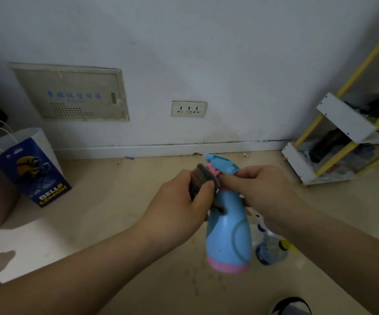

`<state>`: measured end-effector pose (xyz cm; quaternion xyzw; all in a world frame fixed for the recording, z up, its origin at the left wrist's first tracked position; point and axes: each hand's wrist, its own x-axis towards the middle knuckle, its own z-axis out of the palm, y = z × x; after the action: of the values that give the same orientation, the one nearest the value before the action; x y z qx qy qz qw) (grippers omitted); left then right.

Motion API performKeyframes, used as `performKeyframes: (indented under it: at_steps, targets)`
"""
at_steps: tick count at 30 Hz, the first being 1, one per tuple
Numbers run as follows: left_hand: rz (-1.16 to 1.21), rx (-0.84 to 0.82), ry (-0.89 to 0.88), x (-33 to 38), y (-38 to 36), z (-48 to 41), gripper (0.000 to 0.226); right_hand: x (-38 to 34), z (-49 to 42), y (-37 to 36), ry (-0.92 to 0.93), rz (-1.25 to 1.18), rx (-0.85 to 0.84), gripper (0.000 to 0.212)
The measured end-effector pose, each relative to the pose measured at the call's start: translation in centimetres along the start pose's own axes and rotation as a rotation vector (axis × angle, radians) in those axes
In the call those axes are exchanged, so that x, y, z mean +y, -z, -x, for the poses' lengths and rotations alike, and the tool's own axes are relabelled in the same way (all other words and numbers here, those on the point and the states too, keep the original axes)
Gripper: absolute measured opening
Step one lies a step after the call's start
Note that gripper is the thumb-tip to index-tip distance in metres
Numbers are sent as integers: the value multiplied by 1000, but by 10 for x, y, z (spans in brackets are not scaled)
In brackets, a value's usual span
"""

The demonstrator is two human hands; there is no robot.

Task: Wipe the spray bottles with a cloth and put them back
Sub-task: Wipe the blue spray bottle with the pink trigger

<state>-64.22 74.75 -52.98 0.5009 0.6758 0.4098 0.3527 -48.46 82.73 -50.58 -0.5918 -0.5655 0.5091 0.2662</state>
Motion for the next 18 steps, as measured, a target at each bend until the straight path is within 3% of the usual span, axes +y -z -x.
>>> performKeyframes:
  at_steps: [4,7,10,14,16,18]
  targets:
    - [-130,-183,123,-17,-1,3,37,-4,-18,21,2,-82,79,24]
    - [92,-72,202,-13,3,1,35,-3,-19,25,3,-154,45,27]
    - [161,-21,16,-5,0,6,28,-1,-15,19,-4,-194,-4,26]
    - [-84,-78,-305,-9,-26,30,22,-4,-2,2,-35,-233,-41,31]
    - [-137,-50,-368,-9,-32,30,34,-3,3,-4,-34,-242,-36,32]
    - [-62,-18,-339,-9,-26,20,23,-4,6,-8,-20,-276,-41,26]
